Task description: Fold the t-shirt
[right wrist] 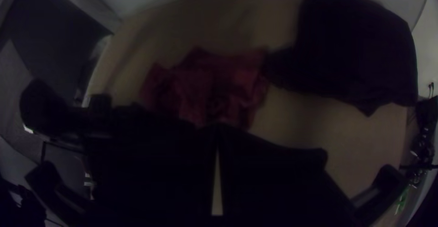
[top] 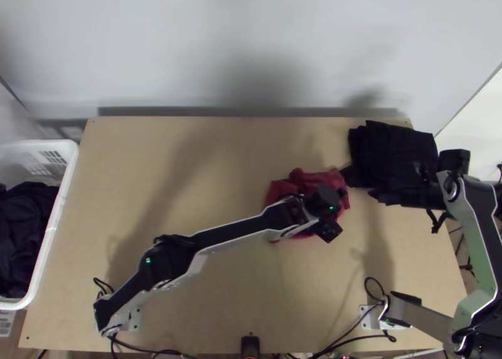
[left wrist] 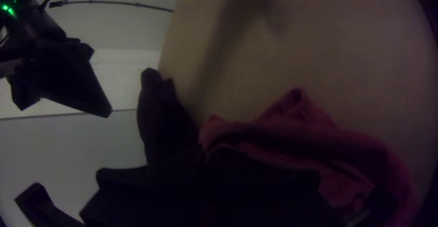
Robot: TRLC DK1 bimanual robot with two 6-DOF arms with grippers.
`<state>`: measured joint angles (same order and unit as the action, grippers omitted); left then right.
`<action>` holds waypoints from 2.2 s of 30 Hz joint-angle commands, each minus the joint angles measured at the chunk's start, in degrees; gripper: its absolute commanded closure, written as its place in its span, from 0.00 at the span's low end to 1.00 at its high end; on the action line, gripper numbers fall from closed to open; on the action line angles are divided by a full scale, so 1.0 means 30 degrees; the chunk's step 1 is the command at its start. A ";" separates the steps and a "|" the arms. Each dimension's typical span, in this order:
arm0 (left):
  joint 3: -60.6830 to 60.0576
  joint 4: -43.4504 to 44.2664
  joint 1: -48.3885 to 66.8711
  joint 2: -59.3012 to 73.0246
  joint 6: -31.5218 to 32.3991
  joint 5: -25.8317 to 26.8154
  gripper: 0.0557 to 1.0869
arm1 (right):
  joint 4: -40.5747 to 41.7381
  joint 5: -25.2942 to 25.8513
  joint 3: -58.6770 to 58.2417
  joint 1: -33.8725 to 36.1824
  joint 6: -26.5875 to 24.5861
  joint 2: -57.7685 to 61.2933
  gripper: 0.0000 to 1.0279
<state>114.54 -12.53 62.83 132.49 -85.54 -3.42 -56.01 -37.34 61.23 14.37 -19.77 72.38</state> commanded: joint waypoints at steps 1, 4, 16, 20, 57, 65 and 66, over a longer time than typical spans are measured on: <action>0.1077 0.0135 -0.0288 0.2479 0.0299 0.0056 0.81 | -0.0139 -0.0385 -0.0372 0.0688 -0.0148 -0.0513 0.97; 0.1136 0.1219 -0.0728 0.3299 0.0329 -0.0149 0.72 | -0.0139 -0.0560 -0.0313 0.0659 -0.0061 -0.0542 0.97; 0.1605 -0.2912 -0.1255 0.1658 0.0417 0.0378 0.05 | -0.0168 -0.0765 -0.0401 0.0659 -0.0031 -0.0835 0.97; 0.2366 -0.7189 -0.1226 0.0721 0.0446 0.0408 0.05 | -0.0168 -0.0765 -0.0401 0.0630 -0.0031 -0.0865 0.97; 0.2572 -1.8468 -0.8081 -0.3439 2.2741 1.0955 0.96 | 0.1648 -0.0765 0.0097 -0.7925 0.2313 0.1010 0.97; -0.0300 -1.5392 -0.7818 -0.3527 2.5612 1.3943 0.96 | 0.2908 -0.0765 0.1415 -1.0327 0.1609 0.4643 0.97; -0.0856 -1.5070 -0.7818 -0.3439 2.5729 1.4060 0.96 | 0.3171 -0.0765 0.1679 -1.0532 0.1551 0.4995 0.97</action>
<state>119.98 -63.55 39.88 122.02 -14.96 32.95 -49.36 -39.66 62.78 -10.83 -13.85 79.66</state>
